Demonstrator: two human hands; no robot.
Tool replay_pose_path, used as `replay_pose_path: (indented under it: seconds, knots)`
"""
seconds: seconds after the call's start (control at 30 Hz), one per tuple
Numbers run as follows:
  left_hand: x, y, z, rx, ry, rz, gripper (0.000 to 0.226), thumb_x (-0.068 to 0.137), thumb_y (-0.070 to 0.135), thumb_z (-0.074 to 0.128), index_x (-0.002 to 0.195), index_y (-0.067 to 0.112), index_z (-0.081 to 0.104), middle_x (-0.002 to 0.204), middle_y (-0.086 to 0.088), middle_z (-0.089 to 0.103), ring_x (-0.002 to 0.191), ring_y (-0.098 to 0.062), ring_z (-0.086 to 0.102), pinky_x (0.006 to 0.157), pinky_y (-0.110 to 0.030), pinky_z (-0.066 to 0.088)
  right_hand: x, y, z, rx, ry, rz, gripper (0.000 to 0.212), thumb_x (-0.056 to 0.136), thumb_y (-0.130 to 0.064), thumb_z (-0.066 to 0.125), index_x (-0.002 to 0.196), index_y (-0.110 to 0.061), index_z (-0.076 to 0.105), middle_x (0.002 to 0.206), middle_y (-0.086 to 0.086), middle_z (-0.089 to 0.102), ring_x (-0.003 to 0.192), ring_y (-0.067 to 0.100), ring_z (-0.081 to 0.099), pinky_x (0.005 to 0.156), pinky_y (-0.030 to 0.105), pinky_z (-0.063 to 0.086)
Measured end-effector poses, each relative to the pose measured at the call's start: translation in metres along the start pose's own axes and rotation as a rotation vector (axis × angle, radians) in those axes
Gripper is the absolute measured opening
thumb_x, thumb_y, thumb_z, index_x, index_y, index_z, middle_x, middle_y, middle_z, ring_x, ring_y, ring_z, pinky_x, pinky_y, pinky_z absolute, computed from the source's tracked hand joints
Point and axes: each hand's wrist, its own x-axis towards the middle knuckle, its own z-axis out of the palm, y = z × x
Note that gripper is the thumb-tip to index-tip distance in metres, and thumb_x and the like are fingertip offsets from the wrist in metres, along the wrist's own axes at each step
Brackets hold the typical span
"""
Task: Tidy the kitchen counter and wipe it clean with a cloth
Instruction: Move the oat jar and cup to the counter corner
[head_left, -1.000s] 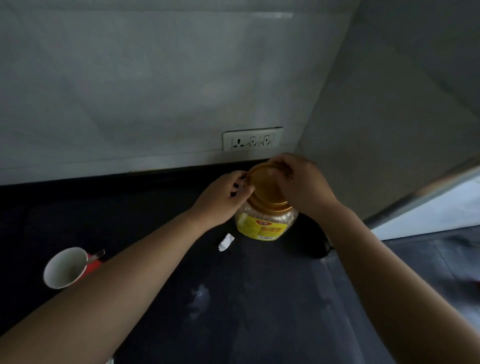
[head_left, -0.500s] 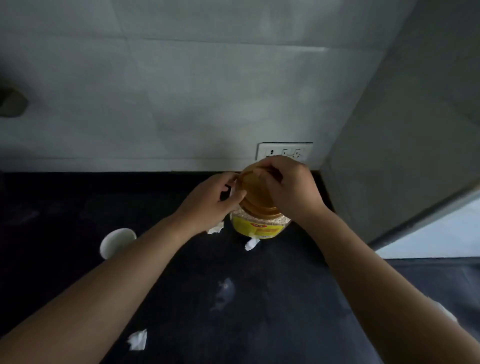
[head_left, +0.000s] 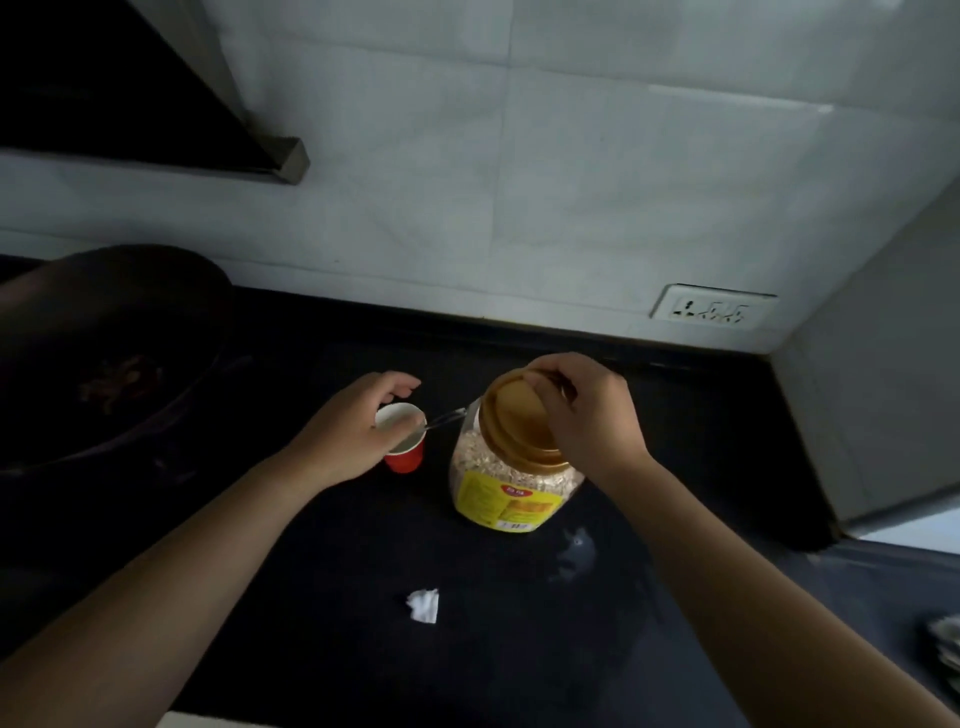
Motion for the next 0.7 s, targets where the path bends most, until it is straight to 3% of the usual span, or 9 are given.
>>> replay_pose_path:
  seconds: [0.23,0.4,0.6,0.7]
  knots:
    - [0.010,-0.045,0.015,0.096,-0.039,0.067,0.055,0.077,0.037,0.069,0.125,0.018,0.052,0.127,-0.002,0.052,0.114,-0.017,0.050,0.093,-0.035,0.045,-0.011,-0.011,0.025,-0.039,-0.028,0.057,0.013,0.090,-0.024,0.056,0.099,-0.028,0.064,0.092,-0.014,0.063,0.085,0.000,0.055,0.067,0.006,0.038]
    - [0.028,-0.063,0.033,0.199,-0.146,0.077,0.068,0.073,0.038,0.073,0.133,0.021,0.044,0.138,-0.002,0.041,0.125,-0.022,0.042,0.097,-0.030,0.036,-0.011,-0.018,0.034,-0.073,-0.005,0.113,0.012,0.091,-0.024,0.054,0.098,-0.029,0.062,0.092,-0.014,0.059,0.081,-0.003,0.052,0.063,0.007,0.035]
    - [0.051,-0.073,0.042,0.261,-0.302,0.088,0.076,0.075,0.041,0.070,0.139,0.028,0.032,0.143,0.001,0.036,0.127,-0.019,0.040,0.098,-0.035,0.042,-0.016,-0.022,0.046,-0.124,0.084,0.141,0.012,0.092,-0.025,0.049,0.099,-0.027,0.059,0.091,-0.014,0.057,0.081,0.002,0.049,0.064,0.009,0.033]
    - [0.053,-0.075,0.047,0.280,-0.351,0.087,0.076,0.076,0.042,0.069,0.139,0.027,0.032,0.142,0.002,0.036,0.126,-0.019,0.040,0.098,-0.037,0.043,-0.018,-0.022,0.049,-0.138,0.126,0.127,0.013,0.092,-0.023,0.050,0.100,-0.025,0.060,0.094,-0.007,0.060,0.084,0.009,0.052,0.067,0.017,0.040]
